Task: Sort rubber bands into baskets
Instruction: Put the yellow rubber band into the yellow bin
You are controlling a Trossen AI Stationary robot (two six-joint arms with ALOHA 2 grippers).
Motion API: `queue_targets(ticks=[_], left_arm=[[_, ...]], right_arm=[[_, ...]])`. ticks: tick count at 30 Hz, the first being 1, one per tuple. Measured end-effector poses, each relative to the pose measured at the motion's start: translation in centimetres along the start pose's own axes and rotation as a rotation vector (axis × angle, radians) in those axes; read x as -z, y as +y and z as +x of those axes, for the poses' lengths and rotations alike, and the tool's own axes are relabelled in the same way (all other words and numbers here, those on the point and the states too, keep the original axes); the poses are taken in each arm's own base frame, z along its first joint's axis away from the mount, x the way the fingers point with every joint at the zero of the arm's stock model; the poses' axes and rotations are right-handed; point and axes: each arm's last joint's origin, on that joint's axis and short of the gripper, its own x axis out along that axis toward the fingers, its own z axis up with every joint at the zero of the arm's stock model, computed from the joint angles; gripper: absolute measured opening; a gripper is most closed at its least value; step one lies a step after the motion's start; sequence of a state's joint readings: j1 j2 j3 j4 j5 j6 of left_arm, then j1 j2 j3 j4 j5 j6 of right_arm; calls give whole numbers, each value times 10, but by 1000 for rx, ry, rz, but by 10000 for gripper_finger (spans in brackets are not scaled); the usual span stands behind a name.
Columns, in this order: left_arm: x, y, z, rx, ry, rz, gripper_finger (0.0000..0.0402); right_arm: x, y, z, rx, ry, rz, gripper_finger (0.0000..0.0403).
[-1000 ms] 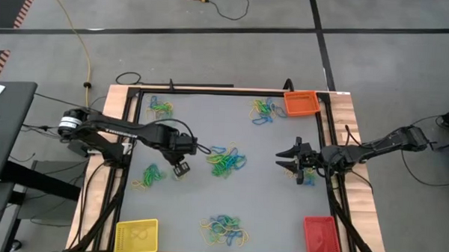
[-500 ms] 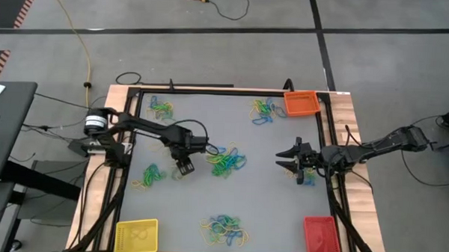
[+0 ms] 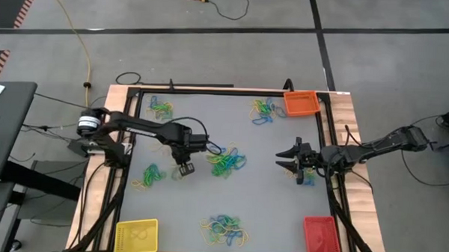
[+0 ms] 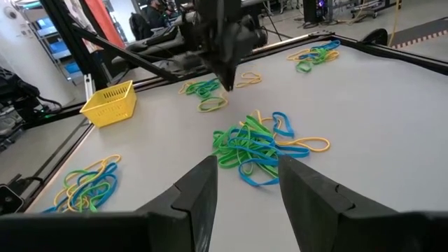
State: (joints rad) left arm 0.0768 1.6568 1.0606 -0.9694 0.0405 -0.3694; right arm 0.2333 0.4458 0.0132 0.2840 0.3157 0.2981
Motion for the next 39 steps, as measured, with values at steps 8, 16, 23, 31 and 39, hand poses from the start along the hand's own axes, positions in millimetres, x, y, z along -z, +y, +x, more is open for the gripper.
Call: queue_targets(ticks=[8, 16, 23, 31, 39], left_arm=[[18, -16, -55, -42, -44, -3, 0], [51, -45, -121, 1, -137, 35, 0], [91, -75, -172, 136, -250, 102, 0], [134, -106, -201, 282, -273, 145, 0], [171, -125, -203, 343, -193, 91, 0]], right_arm=[[0, 0, 0, 0, 0, 0, 179], [0, 0, 0, 0, 0, 0, 179], [0, 0, 0, 0, 0, 7, 179], [0, 0, 0, 0, 0, 10, 179], [0, 0, 0, 0, 0, 19, 179]])
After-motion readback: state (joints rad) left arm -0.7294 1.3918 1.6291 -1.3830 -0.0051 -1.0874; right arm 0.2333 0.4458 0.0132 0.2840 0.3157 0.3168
